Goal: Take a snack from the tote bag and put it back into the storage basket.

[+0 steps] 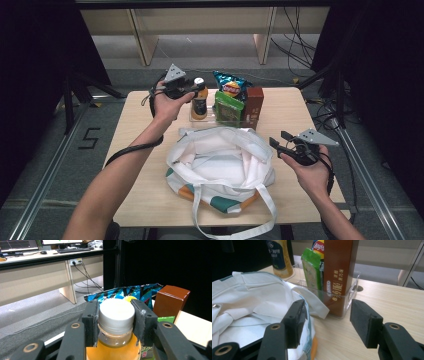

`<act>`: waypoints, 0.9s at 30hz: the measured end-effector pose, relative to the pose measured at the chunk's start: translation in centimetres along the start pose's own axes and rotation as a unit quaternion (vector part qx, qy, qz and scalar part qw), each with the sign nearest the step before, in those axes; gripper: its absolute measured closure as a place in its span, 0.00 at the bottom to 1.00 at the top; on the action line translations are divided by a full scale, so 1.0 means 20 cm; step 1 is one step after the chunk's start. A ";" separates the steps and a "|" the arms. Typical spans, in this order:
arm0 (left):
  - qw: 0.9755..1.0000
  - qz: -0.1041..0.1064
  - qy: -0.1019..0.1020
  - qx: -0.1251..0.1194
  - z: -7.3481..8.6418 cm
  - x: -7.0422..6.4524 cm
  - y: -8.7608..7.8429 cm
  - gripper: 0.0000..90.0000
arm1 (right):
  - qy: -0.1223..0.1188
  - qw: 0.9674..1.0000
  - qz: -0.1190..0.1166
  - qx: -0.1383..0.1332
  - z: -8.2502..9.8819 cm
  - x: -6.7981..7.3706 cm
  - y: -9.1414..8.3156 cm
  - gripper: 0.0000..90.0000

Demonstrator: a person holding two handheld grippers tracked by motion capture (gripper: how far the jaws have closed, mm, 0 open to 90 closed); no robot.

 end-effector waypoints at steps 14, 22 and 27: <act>1.000 -0.004 0.003 0.007 0.03 0.02 0.02 0.65 | -0.005 1.000 -0.001 -0.002 0.00 0.00 0.00 0.51; 1.000 -0.007 0.001 0.012 0.05 0.02 0.04 0.65 | 0.001 1.000 0.000 -0.001 0.00 0.00 0.00 0.51; 1.000 -0.008 0.000 0.015 0.07 0.03 0.05 0.65 | -0.002 1.000 -0.001 0.005 0.00 0.01 0.00 0.51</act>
Point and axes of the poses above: each handheld gripper's, and its own axes: y roughly forward along the jaws, z roughly out of its underside, x roughly to its left, the point moved 8 cm from there along y, roughly forward along the jaws, and after that the axes turned 3 degrees about y, right-handed, at the moved point
